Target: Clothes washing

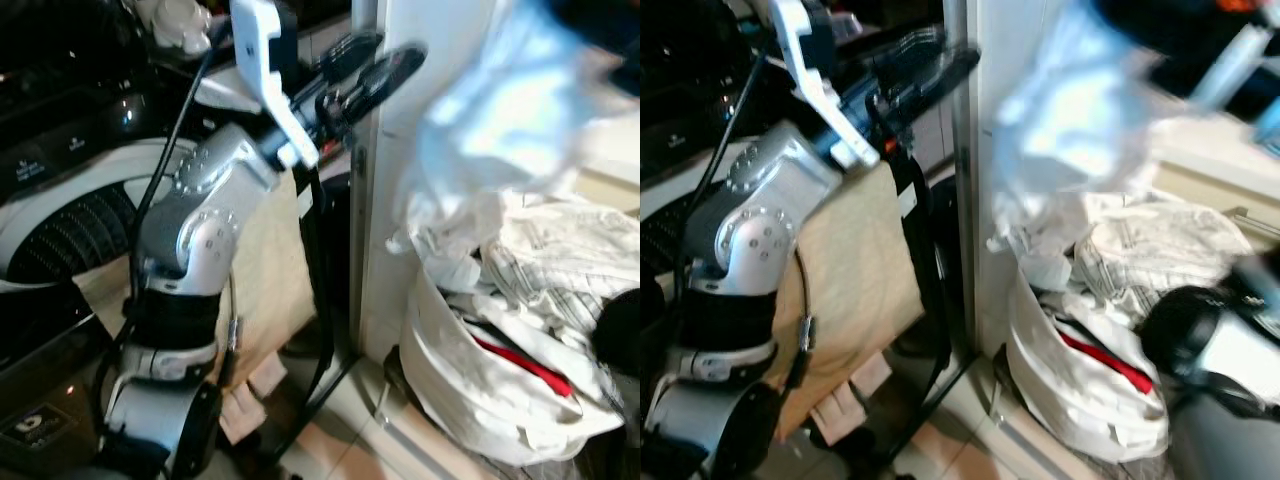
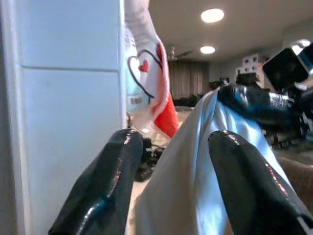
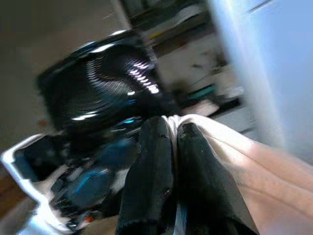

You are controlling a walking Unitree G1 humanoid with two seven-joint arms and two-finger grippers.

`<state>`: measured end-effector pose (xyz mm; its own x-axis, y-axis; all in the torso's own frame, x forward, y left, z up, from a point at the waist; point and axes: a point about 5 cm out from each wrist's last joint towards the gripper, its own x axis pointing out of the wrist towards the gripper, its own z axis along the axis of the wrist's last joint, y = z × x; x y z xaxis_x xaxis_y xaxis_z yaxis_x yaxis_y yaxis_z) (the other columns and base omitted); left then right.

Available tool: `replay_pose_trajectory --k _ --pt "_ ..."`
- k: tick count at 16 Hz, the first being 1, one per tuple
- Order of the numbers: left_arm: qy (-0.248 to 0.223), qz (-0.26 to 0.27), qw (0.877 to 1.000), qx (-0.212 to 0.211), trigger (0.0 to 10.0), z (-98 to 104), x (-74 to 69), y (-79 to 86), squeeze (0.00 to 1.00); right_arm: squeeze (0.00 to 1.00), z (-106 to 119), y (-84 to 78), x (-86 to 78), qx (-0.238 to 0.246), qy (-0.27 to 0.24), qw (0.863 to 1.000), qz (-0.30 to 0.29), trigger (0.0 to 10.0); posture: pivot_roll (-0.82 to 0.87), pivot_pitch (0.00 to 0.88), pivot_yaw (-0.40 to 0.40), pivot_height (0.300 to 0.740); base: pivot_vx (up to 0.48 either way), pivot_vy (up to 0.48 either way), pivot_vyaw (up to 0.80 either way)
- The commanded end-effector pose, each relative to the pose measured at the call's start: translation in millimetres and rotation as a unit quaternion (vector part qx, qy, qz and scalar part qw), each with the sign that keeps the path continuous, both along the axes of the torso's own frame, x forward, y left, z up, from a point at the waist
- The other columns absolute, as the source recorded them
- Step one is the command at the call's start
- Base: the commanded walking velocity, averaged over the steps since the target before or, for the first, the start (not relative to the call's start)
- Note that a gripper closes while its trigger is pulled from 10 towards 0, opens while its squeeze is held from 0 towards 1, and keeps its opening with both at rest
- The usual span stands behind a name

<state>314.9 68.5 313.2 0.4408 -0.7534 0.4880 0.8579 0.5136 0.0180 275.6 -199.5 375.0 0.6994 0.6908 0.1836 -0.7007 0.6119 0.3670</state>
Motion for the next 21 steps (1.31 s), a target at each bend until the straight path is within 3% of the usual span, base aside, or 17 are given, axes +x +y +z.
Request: replay_pose_trajectory --k 1,4,9,10,11,12,13,21 --pt "0.003 0.017 1.0 0.0 10.0 -1 4.5 1.6 1.0 0.0 3 10.5 -1.0 -0.004 -0.006 1.0 0.03 0.0 -0.11 0.0 0.07 0.74 0.0 0.0 0.0" --pt "0.044 -0.098 0.993 -0.038 10.0 -12 -14.3 -17.3 1.0 0.0 -8 37.1 5.2 0.009 0.016 0.997 0.081 0.0 -0.11 0.0 0.062 0.74 0.0 0.0 0.0" --pt "0.076 -0.178 0.981 -0.007 10.0 -32 -31.2 -29.0 1.0 0.0 -10 50.9 5.2 0.02 0.019 0.994 0.108 0.0 -0.11 0.0 0.064 0.74 0.0 0.0 0.0" --pt "0.081 -0.151 0.985 0.03 10.0 -43 -28.2 -33.0 0.95 0.0 -9 52.4 4.5 0.022 0.018 0.994 0.107 0.0 -0.11 0.0 0.067 0.74 0.0 0.0 0.0" --pt "0.085 -0.139 0.986 0.039 10.0 -46 -26.1 -33.9 0.71 0.0 -9 53.0 4.1 0.024 0.017 0.994 0.108 0.0 -0.11 0.0 0.067 0.74 0.0 0.0 0.0" --pt "0.092 -0.129 0.986 0.043 0.0 -47 -23.0 -33.8 0.07 0.0 -8 53.8 3.4 0.026 0.015 0.994 0.108 0.0 -0.11 0.0 0.07 0.74 0.0 0.0 0.0" --pt "0.096 -0.126 0.987 0.041 0.0 -47 -20.9 -32.7 0.0 0.0 -8 54.2 2.8 0.027 0.014 0.994 0.108 0.0 -0.11 0.0 0.074 0.74 0.0 0.0 0.0" --pt "0.1 -0.141 0.984 0.038 0.0 -46 -21.9 -30.0 0.0 0.0 -11 57.0 0.8 0.027 0.019 0.994 0.105 0.0 -0.11 0.0 0.08 0.74 0.0 0.0 0.0"
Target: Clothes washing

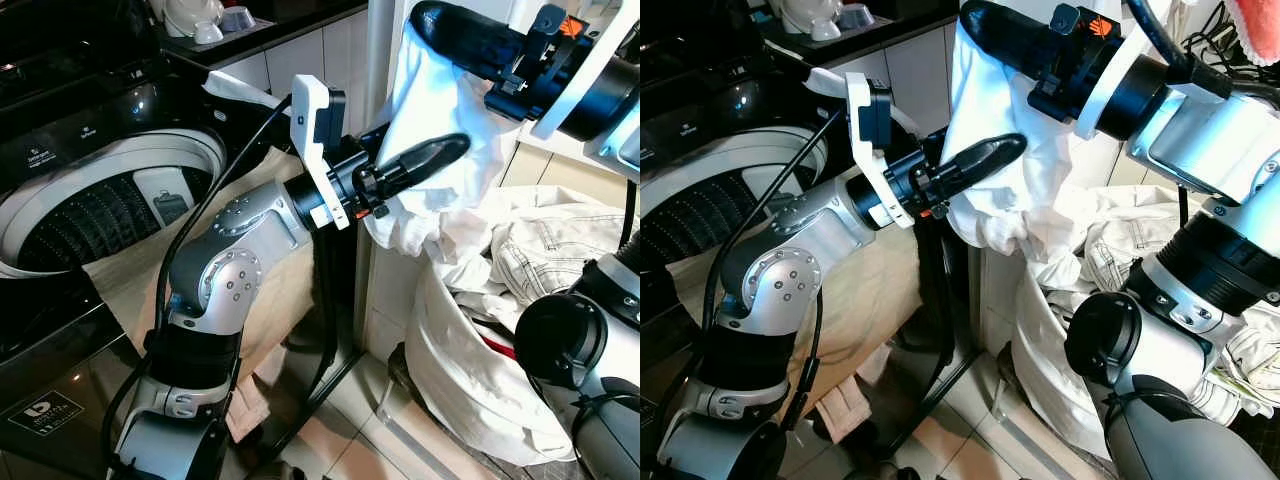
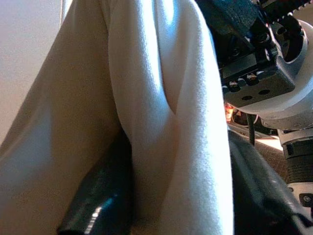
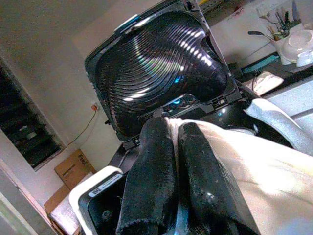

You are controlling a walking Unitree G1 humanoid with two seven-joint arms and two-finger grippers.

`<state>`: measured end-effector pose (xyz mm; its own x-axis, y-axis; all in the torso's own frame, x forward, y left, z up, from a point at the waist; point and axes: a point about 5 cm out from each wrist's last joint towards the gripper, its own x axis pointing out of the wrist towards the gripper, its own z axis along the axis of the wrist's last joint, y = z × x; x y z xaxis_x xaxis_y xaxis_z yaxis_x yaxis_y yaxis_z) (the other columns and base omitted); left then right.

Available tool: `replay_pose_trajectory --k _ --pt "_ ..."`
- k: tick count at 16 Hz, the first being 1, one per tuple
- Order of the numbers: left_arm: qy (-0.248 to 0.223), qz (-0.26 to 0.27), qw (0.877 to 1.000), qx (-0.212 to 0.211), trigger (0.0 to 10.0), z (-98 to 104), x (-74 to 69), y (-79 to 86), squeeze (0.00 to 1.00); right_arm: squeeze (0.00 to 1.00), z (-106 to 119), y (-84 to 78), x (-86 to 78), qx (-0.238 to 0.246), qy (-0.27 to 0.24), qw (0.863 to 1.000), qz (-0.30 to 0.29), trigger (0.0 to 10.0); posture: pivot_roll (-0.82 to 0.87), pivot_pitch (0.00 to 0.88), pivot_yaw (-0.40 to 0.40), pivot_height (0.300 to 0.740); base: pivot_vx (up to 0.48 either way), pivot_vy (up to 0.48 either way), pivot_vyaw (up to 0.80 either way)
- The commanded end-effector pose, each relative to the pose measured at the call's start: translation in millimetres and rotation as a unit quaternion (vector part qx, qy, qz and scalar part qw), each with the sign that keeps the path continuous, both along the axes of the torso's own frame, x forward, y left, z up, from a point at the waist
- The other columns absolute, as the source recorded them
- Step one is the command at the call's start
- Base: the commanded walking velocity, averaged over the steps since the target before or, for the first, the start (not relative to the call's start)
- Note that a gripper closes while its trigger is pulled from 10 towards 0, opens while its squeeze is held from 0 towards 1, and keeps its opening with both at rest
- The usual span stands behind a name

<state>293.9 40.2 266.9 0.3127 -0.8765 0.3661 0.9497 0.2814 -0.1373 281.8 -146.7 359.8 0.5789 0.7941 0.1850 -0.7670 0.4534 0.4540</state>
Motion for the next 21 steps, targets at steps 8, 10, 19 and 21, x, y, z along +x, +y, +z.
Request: replay_pose_trajectory --k 8,10,19,21 --pt "0.003 -0.01 1.0 0.002 0.0 3 1.0 2.1 0.0 0.0 2 6.2 -6.5 -0.008 -0.012 1.0 0.017 0.0 -0.1 0.0 0.077 0.74 0.0 0.0 0.0" --pt "0.003 -0.004 1.0 0.0 0.0 4 2.7 3.6 0.0 0.0 2 6.8 -6.5 -0.011 -0.011 1.0 0.013 0.0 -0.1 0.0 0.078 0.74 0.0 0.0 0.0" --pt "-0.013 0.136 0.991 -0.016 0.0 20 31.5 38.2 0.0 1.0 -10 -3.6 -6.5 -0.062 0.001 0.997 -0.035 10.0 -0.1 0.0 0.07 0.74 0.0 0.0 0.0" --pt "-0.043 0.194 0.98 0.006 0.0 33 42.0 62.5 0.0 1.0 -17 -18.4 -10.8 -0.153 -0.015 0.983 -0.102 10.0 -0.09 0.0 0.063 0.74 0.0 0.0 0.0"
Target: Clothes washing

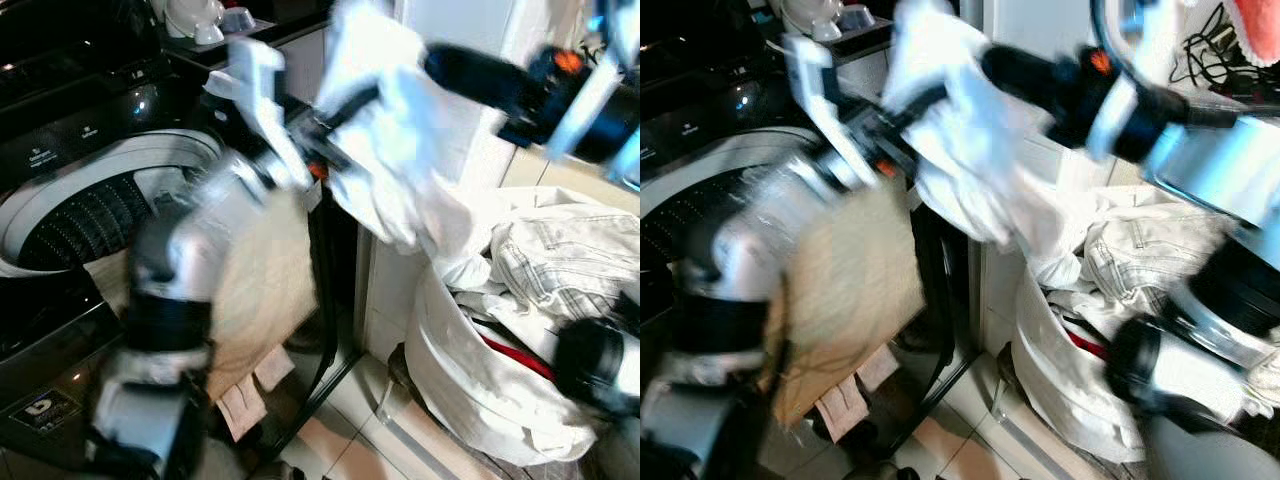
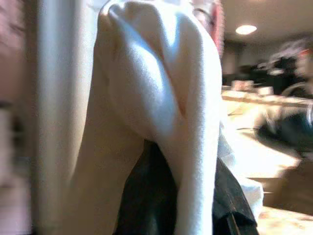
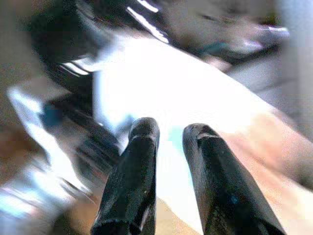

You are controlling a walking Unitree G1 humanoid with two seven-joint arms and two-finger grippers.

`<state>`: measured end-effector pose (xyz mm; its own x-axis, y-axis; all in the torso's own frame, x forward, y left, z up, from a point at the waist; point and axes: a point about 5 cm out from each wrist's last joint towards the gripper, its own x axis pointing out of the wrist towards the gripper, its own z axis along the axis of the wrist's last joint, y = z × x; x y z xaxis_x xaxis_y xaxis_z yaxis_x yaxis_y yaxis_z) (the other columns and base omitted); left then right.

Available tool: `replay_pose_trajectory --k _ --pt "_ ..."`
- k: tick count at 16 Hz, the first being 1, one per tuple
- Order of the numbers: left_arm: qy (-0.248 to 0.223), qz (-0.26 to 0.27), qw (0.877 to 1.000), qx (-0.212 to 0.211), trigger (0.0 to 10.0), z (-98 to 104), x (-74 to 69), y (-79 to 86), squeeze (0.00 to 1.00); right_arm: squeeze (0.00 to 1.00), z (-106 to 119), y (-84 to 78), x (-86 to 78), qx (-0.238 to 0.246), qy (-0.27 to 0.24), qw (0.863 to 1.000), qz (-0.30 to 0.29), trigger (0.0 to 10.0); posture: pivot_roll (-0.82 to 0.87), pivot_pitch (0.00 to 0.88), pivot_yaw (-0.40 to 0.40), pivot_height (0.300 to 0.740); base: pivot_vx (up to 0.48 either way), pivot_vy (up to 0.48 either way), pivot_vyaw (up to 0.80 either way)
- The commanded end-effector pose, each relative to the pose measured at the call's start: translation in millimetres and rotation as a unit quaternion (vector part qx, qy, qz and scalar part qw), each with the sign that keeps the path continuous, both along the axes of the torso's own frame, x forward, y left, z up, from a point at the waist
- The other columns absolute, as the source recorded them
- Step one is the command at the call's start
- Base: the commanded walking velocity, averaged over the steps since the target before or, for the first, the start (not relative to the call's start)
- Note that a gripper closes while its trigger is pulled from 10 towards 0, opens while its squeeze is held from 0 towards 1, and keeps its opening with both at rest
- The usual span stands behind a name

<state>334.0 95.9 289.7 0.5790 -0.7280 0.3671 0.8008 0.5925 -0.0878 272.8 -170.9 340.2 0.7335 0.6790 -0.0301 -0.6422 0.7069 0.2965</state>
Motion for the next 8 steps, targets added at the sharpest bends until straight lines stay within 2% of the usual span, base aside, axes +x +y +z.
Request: replay_pose_trajectory --k 1,2,3,4,5,6,7,8 --pt "-0.044 0.055 0.997 0.021 0.0 22 7.2 24.1 0.0 0.0 6 -2.7 -6.0 -0.049 -0.051 0.997 -0.019 10.0 -0.09 0.0 0.06 0.74 0.0 0.0 0.0" --pt "-0.058 0.082 0.994 0.037 0.0 29 10.7 33.7 0.0 0.0 9 -5.7 -7.8 -0.057 -0.07 0.996 -0.027 10.0 -0.09 0.0 0.06 0.74 0.0 0.0 0.0" --pt "-0.104 0.18 0.974 0.092 0.0 52 20.7 59.1 0.0 0.0 13 -7.6 -12.5 -0.077 -0.114 0.99 -0.025 10.0 -0.09 0.0 0.06 0.74 0.0 0.0 0.0" --pt "-0.146 0.309 0.931 0.131 0.0 78 30.6 86.3 0.0 0.0 10 -6.3 -14.0 -0.081 -0.115 0.99 -0.016 10.0 -0.08 0.0 0.058 0.74 0.0 0.0 0.0" --pt "-0.17 0.367 0.903 0.143 0.0 92 32.5 98.3 0.0 0.0 7 -4.4 -13.8 -0.081 -0.111 0.991 -0.012 10.0 -0.08 0.0 0.055 0.74 0.0 0.0 0.0" --pt "-0.237 0.475 0.832 0.164 0.0 123 29.5 121.1 0.0 0.0 -3 3.9 -11.5 -0.091 -0.104 0.99 -0.005 10.0 -0.07 0.0 0.055 0.74 0.0 0.0 0.0" --pt "-0.276 0.521 0.789 0.169 0.0 136 27.4 129.2 0.0 0.0 -13 13.8 -8.5 -0.101 -0.104 0.989 0.001 10.0 -0.06 0.0 0.052 0.74 0.0 0.0 0.0" --pt "-0.284 0.536 0.774 0.181 0.0 135 29.8 130.1 0.0 0.0 -17 18.4 -6.7 -0.106 -0.109 0.988 0.004 10.0 -0.06 0.0 0.052 0.74 0.0 0.0 0.0"
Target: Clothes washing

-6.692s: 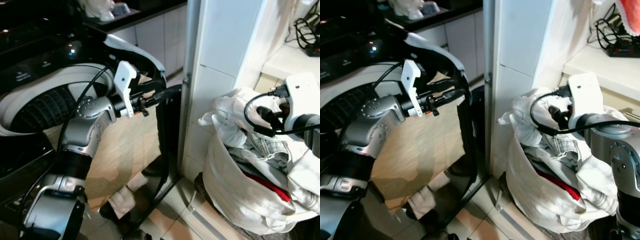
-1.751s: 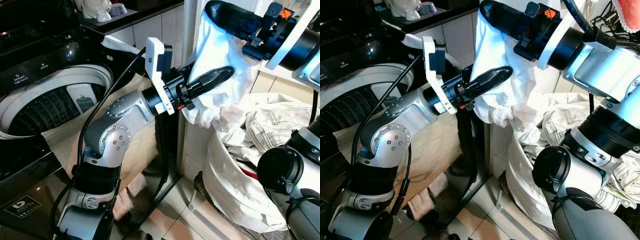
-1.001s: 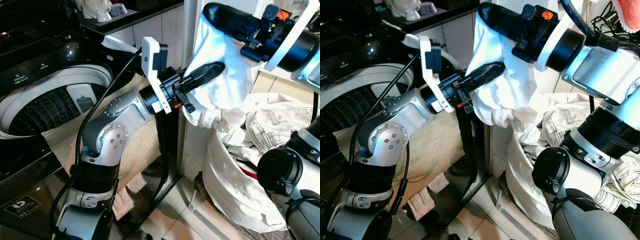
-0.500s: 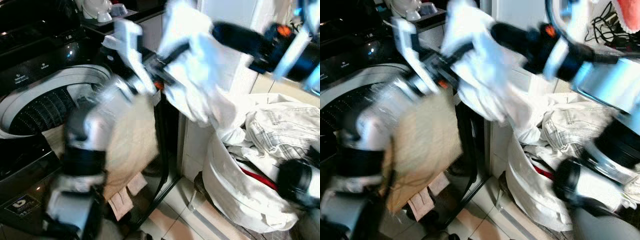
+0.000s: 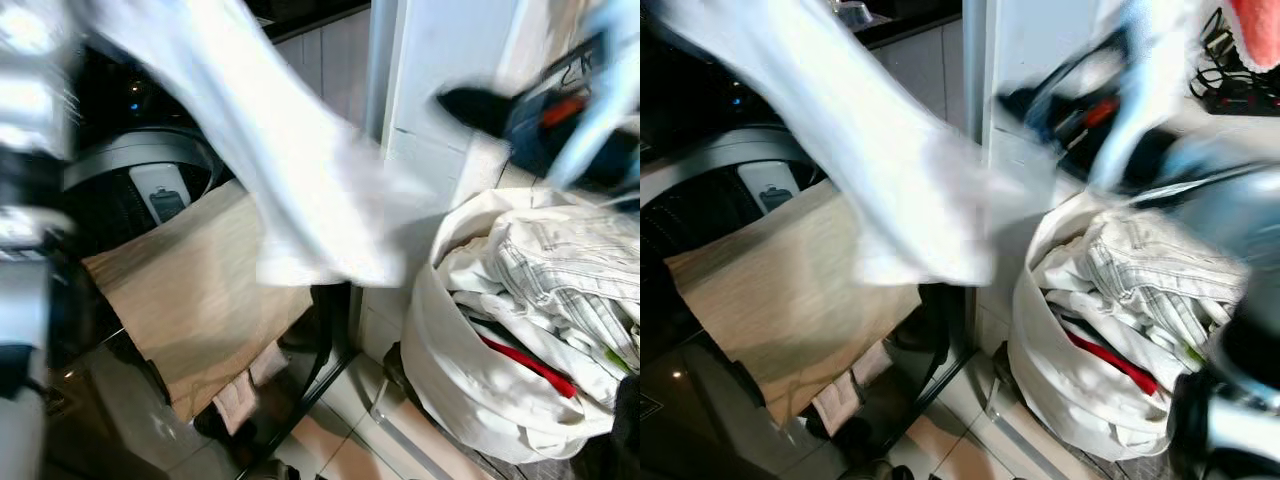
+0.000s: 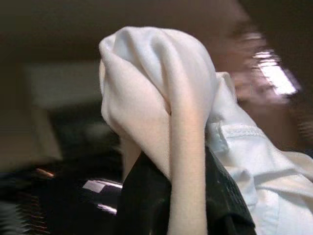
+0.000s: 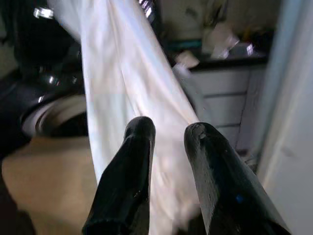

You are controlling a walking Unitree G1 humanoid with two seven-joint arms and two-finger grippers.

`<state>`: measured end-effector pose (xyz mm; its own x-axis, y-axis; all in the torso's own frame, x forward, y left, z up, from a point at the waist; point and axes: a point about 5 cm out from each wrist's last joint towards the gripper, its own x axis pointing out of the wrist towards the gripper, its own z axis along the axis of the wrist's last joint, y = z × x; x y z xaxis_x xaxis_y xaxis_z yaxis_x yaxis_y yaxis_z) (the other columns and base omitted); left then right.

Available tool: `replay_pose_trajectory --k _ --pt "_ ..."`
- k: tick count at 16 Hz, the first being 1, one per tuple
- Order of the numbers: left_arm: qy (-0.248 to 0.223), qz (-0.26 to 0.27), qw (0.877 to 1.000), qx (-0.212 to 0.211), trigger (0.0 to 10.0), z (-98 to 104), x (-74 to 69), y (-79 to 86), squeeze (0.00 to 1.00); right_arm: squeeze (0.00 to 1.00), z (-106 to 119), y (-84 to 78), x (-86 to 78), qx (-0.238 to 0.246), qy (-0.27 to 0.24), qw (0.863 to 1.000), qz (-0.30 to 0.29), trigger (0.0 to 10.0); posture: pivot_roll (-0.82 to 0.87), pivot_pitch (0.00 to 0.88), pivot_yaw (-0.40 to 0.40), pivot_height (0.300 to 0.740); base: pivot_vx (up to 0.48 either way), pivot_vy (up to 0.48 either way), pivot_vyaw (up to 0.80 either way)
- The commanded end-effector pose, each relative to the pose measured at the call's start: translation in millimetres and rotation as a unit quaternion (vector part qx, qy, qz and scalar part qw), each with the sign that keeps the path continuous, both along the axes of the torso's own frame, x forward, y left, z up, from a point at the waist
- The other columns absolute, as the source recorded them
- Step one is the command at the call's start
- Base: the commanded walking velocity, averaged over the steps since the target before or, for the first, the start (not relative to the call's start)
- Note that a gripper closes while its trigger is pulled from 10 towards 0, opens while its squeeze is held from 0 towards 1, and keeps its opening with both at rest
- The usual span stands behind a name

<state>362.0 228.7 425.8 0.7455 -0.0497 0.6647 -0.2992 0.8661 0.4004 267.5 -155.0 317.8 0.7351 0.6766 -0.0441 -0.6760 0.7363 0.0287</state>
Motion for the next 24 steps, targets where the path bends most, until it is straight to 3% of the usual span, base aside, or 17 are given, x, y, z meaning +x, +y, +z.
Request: replay_pose_trajectory --k 1,2,3,4,5,6,7,8,9,11,12,13,14,15,18,22,24 --pt "-0.006 0.026 1.0 0.017 0.0 -5 4.9 -1.5 0.0 0.0 3 6.9 -0.2 -0.003 -0.028 1.0 0.006 10.0 -0.06 0.0 0.053 0.74 0.0 0.0 0.0" --pt "0.011 0.081 0.996 0.036 0.0 -26 16.9 0.7 0.0 0.0 -6 17.5 1.3 -0.012 -0.037 0.999 0.017 10.0 -0.07 0.0 0.056 0.74 0.0 0.0 0.0" --pt "0.054 0.104 0.993 0.023 0.0 -56 31.1 3.0 0.0 0.0 -16 26.8 -0.3 -0.017 -0.037 0.999 0.029 10.0 -0.07 0.0 0.061 0.74 0.0 0.0 0.0" --pt "0.114 0.12 0.986 0.019 0.0 -88 42.2 4.1 0.0 0.0 -24 32.8 -1.8 -0.017 -0.033 0.999 0.036 10.0 -0.08 0.0 0.064 0.74 0.0 0.0 0.0" --pt "0.204 0.149 0.967 0.035 0.0 -127 49.6 6.9 0.0 0.0 -33 38.7 -3.6 -0.023 -0.026 0.999 0.041 10.0 -0.08 0.0 0.067 0.74 0.0 0.0 0.0" --pt "0.291 0.167 0.941 0.042 5.6 -165 50.9 10.4 0.0 0.0 -40 43.8 -6.0 -0.031 -0.019 0.998 0.047 10.0 -0.08 0.0 0.065 0.74 0.0 0.0 0.0" --pt "0.366 0.175 0.913 0.033 10.0 -199 47.9 13.5 0.0 0.0 -45 47.7 -8.0 -0.038 -0.016 0.998 0.053 10.0 -0.08 0.0 0.066 0.74 0.0 0.0 0.0" --pt "0.43 0.158 0.889 0.009 10.0 -227 43.3 12.8 0.0 0.0 -48 50.1 -9.5 -0.04 -0.015 0.997 0.058 10.0 -0.09 0.0 0.07 0.74 0.0 0.0 0.0" --pt "0.478 0.142 0.866 -0.027 10.0 -247 38.4 12.1 1.0 0.0 -51 51.2 -11.6 -0.049 -0.016 0.997 0.06 10.0 -0.1 0.0 0.078 0.74 0.0 0.0 0.0" --pt "0.502 0.131 0.852 -0.068 10.0 -255 36.5 11.4 1.0 0.0 -53 51.6 -14.4 -0.055 -0.017 0.996 0.062 10.0 -0.11 0.0 0.08 0.74 0.0 0.0 0.0" --pt "0.5 0.126 0.853 -0.079 10.0 -252 37.6 10.7 1.0 0.0 -54 51.1 -15.4 -0.056 -0.017 0.996 0.063 10.0 -0.11 0.0 0.079 0.74 0.0 0.0 0.0" --pt "0.484 0.116 0.86 -0.111 10.0 -241 41.0 10.7 1.0 0.0 -54 49.7 -15.5 -0.057 -0.016 0.996 0.061 10.0 -0.11 0.0 0.077 0.74 0.0 0.0 0.0" --pt "0.476 0.113 0.863 -0.122 10.0 -236 42.5 11.2 1.0 0.0 -54 49.1 -15.3 -0.056 -0.015 0.997 0.06 10.0 -0.1 0.0 0.074 0.74 0.0 0.0 0.0" --pt "0.452 0.114 0.874 -0.136 10.0 -221 45.3 14.2 1.0 0.0 -54 47.9 -13.8 -0.053 -0.015 0.997 0.056 10.0 -0.1 0.0 0.069 0.74 0.0 0.0 0.0" --pt "0.419 0.114 0.886 -0.163 10.0 -200 48.0 21.0 1.0 0.0 -50 44.8 -8.7 -0.046 -0.018 0.998 0.047 10.0 -0.09 0.0 0.066 0.74 0.0 0.0 0.0" --pt "0.404 0.075 0.889 -0.203 10.0 -183 51.9 16.4 1.0 0.0 -48 42.3 -6.7 -0.041 -0.015 0.998 0.042 10.0 -0.08 0.0 0.066 0.74 0.0 0.0 0.0" --pt "0.394 0.035 0.898 -0.194 10.0 -174 55.3 6.1 1.0 0.0 -48 42.1 -7.2 -0.041 -0.015 0.998 0.041 10.0 -0.09 0.0 0.067 0.74 0.0 0.0 0.0"
